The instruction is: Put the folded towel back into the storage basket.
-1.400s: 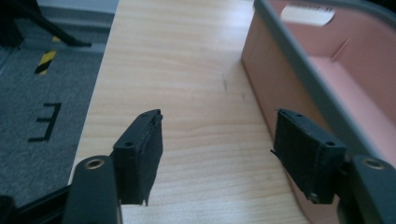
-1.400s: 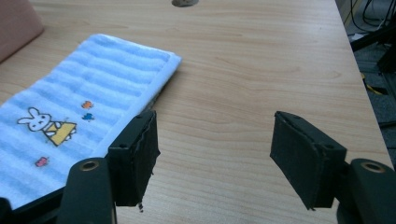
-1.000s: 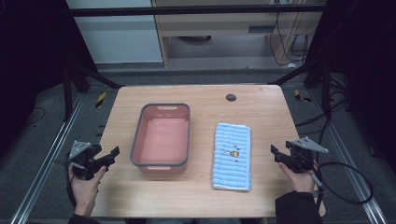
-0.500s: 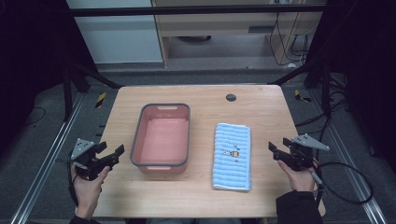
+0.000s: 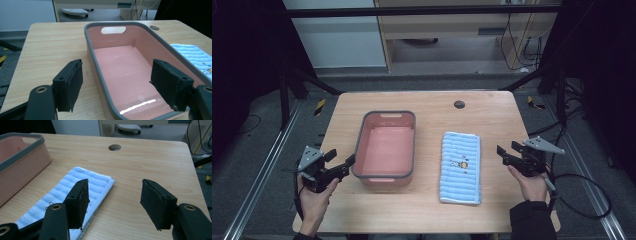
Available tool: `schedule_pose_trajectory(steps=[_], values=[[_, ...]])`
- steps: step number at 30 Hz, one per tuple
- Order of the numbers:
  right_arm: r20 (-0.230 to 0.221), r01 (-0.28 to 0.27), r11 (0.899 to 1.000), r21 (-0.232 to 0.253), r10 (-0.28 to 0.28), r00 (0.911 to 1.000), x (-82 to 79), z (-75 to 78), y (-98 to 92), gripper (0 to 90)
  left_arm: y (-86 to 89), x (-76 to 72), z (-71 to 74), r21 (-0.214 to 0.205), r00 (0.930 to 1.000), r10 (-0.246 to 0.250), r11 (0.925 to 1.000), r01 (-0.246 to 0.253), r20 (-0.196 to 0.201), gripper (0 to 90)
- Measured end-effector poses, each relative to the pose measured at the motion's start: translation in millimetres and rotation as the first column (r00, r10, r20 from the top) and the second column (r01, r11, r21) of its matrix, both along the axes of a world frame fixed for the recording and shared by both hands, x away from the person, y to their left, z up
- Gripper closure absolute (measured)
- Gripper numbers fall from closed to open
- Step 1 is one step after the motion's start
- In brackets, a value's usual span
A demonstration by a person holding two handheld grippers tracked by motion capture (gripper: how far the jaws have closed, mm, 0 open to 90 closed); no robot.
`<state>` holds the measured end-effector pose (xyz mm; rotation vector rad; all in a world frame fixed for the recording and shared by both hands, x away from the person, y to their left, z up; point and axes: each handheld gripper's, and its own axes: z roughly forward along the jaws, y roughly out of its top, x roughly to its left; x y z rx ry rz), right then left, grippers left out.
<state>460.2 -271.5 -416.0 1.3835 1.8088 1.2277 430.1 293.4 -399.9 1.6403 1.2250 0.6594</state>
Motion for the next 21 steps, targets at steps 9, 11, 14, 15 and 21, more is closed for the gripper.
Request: schedule_pose_trajectory(steps=[9, 11, 14, 15, 21], values=[[0.012, 0.006, 1.0, 0.005, -0.006, 0.9999, 5.8, 7.7, -3.8, 40.6, -22.3, 4.4, 16.0, -0.02, 0.9984, -0.039, 0.999, 0.04, 0.041, 25.9], [0.017, 0.004, 1.0, -0.001, -0.004, 0.9999, 6.1, 9.7, -3.4, 41.4, -31.5, 6.8, 18.6, -0.025, 0.9973, -0.057, 0.998, 0.059, 0.046, 26.1], [0.016, -0.005, 1.0, 0.006, 0.005, 0.9999, 6.9, 12.8, -2.9, 42.5, -42.0, 8.4, 20.4, -0.023, 0.9959, -0.073, 0.997, 0.074, 0.053, 26.5], [0.019, -0.005, 1.0, 0.01, 0.005, 0.9998, 7.2, 14.0, -2.6, 42.7, -42.0, 8.4, 20.4, -0.023, 0.9959, -0.073, 0.997, 0.074, 0.053, 26.7], [0.03, -0.022, 1.0, 0.008, 0.022, 0.9993, 9.8, 18.8, 1.1, 42.8, -63.7, 9.6, 21.5, -0.023, 0.9925, -0.105, 0.9941, 0.106, 0.063, 27.3]])
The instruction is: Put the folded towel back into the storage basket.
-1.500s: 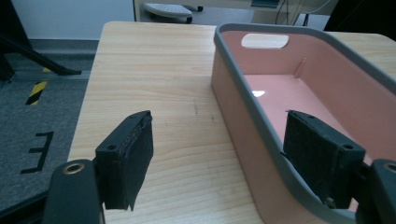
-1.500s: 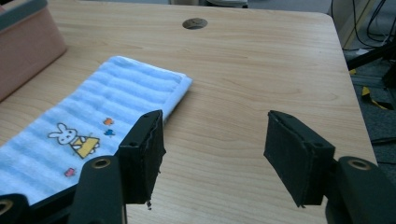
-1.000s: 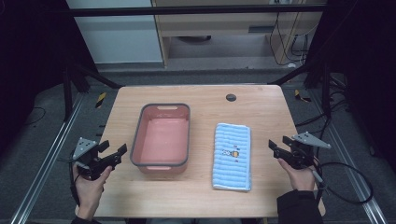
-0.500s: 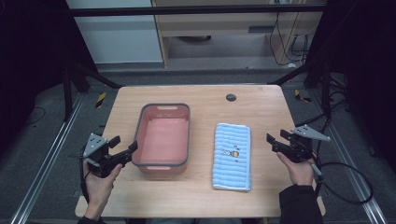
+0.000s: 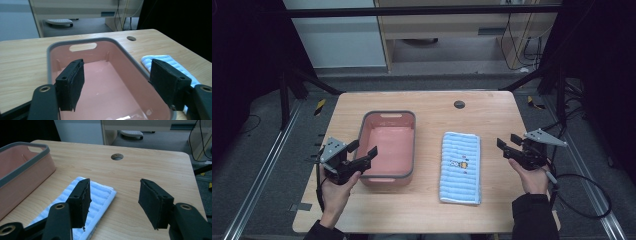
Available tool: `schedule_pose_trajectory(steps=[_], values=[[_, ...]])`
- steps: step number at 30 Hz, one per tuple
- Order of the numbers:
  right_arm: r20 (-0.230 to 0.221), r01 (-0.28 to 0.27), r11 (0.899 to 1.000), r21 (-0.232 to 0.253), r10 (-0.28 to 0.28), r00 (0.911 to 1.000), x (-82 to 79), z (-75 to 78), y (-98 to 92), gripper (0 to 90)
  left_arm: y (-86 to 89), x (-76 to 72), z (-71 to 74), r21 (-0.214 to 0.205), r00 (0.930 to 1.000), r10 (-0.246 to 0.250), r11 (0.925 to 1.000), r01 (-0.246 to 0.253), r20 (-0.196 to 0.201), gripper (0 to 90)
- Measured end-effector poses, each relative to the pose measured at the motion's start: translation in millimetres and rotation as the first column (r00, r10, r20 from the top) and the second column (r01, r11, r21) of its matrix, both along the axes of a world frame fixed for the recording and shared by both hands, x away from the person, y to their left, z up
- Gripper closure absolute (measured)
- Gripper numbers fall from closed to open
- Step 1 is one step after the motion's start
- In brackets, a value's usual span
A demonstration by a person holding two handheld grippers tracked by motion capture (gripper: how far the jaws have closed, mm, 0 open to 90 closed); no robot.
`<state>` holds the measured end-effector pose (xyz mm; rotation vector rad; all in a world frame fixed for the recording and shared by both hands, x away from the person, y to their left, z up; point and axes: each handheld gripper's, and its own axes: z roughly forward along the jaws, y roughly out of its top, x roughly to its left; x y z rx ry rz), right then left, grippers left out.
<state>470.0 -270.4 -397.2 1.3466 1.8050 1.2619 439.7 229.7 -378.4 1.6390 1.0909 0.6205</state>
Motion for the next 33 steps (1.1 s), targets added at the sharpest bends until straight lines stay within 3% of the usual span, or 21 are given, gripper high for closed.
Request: schedule_pose_trajectory(steps=[6, 10, 26, 33], values=[[0.0, 0.001, 1.0, 0.002, -0.001, 1.0, 5.2, 1.2, 2.7, 42.2, -18.4, 2.6, -3.4, 0.015, 0.9996, -0.026, 0.9995, 0.026, -0.01, 28.3], [0.0, 0.012, 0.999, 0.031, -0.012, 0.9999, 8.8, 3.5, 4.6, 40.1, -28.9, 4.0, -6.0, 0.022, 0.999, -0.041, 0.9989, 0.041, -0.015, 28.6], [0.001, -0.022, 1.0, 0.012, 0.022, 0.9998, 16.0, 1.7, 16.8, 41.8, -69.4, 9.8, -15.0, 0.045, 0.9957, -0.088, 0.995, 0.089, -0.029, 29.1], [-0.002, -0.031, 0.999, 0.01, 0.031, 0.9995, 17.7, 0.1, 18.5, 43.5, -85.9, 8.7, -18.7, 0.074, 0.9927, -0.117, 0.9902, 0.119, -0.027, 29.4]])
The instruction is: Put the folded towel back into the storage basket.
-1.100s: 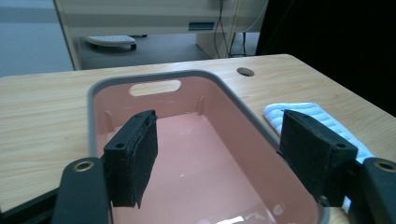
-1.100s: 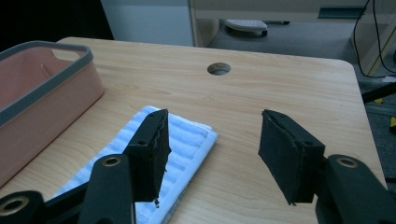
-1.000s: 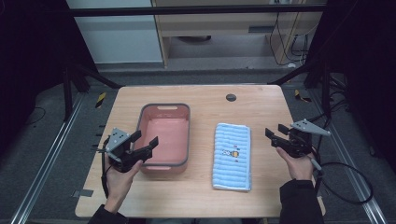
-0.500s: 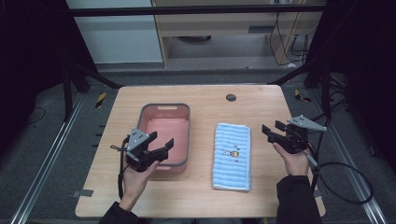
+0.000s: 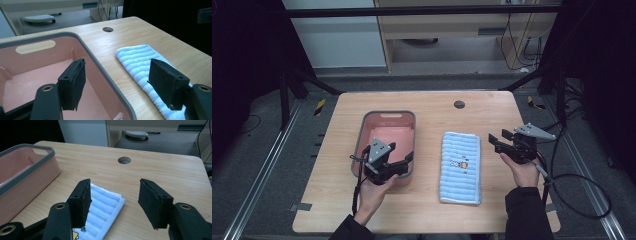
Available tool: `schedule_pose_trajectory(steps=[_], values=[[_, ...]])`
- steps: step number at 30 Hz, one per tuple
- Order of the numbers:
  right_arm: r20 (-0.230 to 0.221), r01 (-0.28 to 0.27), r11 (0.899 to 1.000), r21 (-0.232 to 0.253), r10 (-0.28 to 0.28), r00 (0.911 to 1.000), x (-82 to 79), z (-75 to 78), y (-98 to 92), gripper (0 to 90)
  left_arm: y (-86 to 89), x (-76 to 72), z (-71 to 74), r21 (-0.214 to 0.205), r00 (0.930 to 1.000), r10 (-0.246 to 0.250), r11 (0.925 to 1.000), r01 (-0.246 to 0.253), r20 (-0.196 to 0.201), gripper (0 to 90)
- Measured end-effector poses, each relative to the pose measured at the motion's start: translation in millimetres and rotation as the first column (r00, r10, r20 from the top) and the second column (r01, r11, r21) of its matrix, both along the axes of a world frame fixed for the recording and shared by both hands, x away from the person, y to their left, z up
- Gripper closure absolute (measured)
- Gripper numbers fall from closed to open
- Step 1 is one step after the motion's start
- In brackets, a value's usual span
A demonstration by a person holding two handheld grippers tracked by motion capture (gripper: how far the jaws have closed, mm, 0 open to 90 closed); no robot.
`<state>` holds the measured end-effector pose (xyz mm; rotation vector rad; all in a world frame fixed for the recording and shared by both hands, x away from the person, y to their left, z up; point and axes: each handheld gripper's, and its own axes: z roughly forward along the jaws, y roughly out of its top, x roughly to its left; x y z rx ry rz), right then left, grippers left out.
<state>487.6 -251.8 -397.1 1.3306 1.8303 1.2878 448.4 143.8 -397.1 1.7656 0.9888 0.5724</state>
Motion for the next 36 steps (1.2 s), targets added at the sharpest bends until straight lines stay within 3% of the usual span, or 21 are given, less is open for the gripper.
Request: schedule_pose_trajectory(steps=[17, 36], values=[[-0.006, -0.007, 1.0, -0.025, 0.007, 1.0, 8.0, -9.9, 6.3, 47.3, -31.7, -6.3, -11.6, 0.024, 0.9983, -0.057, 0.9981, 0.057, -0.014, 35.0], [-0.06, -0.025, 0.999, -0.048, 0.022, 0.9979, 17.2, -30.9, 13.0, 50.4, -63.1, -10.3, -33.0, 0.051, 0.9923, -0.11, 0.9923, 0.112, -0.057, 42.3]])
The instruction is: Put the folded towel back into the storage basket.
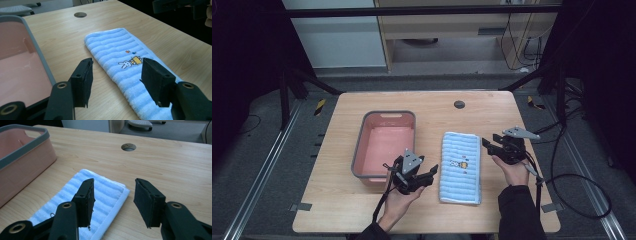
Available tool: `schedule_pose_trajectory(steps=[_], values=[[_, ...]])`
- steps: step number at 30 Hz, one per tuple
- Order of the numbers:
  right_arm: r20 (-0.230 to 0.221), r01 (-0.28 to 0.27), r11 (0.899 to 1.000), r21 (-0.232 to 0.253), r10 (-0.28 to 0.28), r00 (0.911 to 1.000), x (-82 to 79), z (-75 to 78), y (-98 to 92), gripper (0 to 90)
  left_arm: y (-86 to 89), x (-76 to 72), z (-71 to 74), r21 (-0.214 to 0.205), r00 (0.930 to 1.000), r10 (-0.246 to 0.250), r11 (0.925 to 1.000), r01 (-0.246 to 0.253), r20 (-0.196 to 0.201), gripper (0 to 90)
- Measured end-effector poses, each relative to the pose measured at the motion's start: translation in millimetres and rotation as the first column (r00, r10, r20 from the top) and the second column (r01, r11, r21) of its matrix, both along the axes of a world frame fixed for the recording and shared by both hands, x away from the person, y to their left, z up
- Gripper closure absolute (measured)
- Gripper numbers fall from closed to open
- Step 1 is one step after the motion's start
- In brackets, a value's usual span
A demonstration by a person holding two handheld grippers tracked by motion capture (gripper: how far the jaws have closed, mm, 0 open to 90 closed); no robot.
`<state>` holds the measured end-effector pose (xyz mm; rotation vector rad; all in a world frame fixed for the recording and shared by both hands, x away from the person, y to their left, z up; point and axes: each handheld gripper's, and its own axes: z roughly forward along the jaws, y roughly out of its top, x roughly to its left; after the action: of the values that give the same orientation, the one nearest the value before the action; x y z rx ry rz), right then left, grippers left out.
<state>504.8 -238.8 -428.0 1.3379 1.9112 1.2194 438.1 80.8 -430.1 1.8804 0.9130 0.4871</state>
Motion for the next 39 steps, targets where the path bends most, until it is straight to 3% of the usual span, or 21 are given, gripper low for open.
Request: schedule_pose_trajectory(steps=[15, 31, 39], values=[[-0.045, -0.004, 1.0, -0.024, 0.002, 0.999, 12.6, -19.8, 7.5, 51.3, -17.5, 1.9, -21.9, 0.023, 0.9991, -0.011, 0.9997, 0.012, -0.04, 45.8], [-0.104, -0.021, 0.997, -0.071, 0.014, 0.9945, 22.0, -37.7, 16.4, 51.5, -37.1, 4.5, -48.7, 0.083, 0.9964, -0.013, 0.9963, 0.02, -0.084, 46.9], [-0.139, -0.011, 0.999, -0.049, 0.004, 0.9902, 27.8, -52.1, 16.0, 51.9, -41.5, 7.7, -63.7, 0.105, 0.9925, -0.001, 0.9944, 0.014, -0.122, 48.3]])
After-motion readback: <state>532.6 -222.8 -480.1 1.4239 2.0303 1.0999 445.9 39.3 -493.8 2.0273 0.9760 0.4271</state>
